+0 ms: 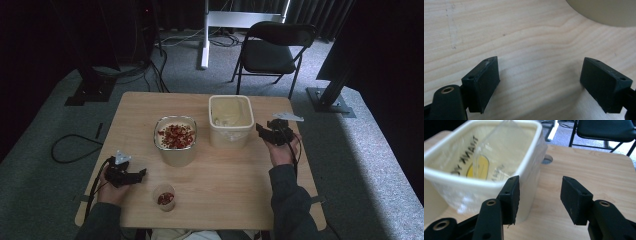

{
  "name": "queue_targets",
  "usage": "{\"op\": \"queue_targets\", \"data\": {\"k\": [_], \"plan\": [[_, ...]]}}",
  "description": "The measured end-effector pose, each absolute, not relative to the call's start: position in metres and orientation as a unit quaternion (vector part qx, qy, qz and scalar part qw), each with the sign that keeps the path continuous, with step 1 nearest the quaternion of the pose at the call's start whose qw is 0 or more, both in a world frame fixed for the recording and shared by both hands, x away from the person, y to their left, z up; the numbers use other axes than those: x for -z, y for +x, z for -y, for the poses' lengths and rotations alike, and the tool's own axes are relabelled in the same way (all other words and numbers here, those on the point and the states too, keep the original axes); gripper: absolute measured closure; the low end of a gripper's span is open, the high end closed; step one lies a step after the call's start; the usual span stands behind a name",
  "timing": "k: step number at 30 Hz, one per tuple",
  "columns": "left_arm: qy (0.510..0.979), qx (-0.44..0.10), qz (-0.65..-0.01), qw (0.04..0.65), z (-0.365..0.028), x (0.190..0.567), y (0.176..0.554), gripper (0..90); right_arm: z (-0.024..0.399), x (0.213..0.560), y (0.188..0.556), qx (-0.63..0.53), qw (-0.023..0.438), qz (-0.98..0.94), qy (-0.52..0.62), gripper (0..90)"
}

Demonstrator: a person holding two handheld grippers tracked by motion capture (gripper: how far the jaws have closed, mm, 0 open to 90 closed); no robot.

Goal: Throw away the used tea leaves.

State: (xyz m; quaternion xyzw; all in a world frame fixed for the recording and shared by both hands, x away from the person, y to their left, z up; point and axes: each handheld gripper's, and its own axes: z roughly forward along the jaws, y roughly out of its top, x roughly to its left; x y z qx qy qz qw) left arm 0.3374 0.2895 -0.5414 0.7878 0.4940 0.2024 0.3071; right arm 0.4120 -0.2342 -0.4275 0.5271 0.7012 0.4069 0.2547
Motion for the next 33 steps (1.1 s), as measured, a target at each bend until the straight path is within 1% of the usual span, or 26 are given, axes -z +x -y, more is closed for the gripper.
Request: {"op": "queue_targets", "data": {"k": [6, 10, 11, 12, 14, 16, 22, 29, 33], "plan": [[0.800, -0.193, -0.478, 0.308, -0.289, 0.541, 0.331, 16.3, 0.233, 0.444, 0.401, -0.396, 0.251, -0.715, 0.518, 48.2], [0.799, -0.192, -0.483, 0.303, -0.287, 0.540, 0.326, 16.4, 0.231, 0.454, 0.395, -0.389, 0.250, -0.724, 0.512, 47.7], [0.798, -0.193, -0.483, 0.304, -0.286, 0.539, 0.324, 18.0, 0.231, 0.457, 0.393, -0.387, 0.251, -0.726, 0.510, 47.5], [0.798, -0.195, -0.482, 0.304, -0.286, 0.539, 0.321, 21.6, 0.230, 0.460, 0.391, -0.385, 0.250, -0.728, 0.509, 47.3], [0.800, -0.201, -0.478, 0.302, -0.285, 0.538, 0.315, 23.2, 0.229, 0.467, 0.388, -0.383, 0.246, -0.733, 0.505, 47.2], [0.799, -0.203, -0.474, 0.308, -0.284, 0.536, 0.309, 23.3, 0.228, 0.473, 0.385, -0.377, 0.243, -0.738, 0.504, 46.6], [0.785, -0.205, -0.464, 0.356, -0.285, 0.525, 0.282, 23.3, 0.224, 0.492, 0.378, -0.365, 0.232, -0.747, 0.505, 45.1], [0.795, -0.188, -0.430, 0.386, -0.278, 0.520, 0.247, 21.5, 0.221, 0.502, 0.372, -0.359, 0.228, -0.754, 0.501, 44.6], [0.805, -0.179, -0.409, 0.391, -0.271, 0.520, 0.233, 21.5, 0.219, 0.502, 0.372, -0.359, 0.229, -0.754, 0.500, 44.5]]}}
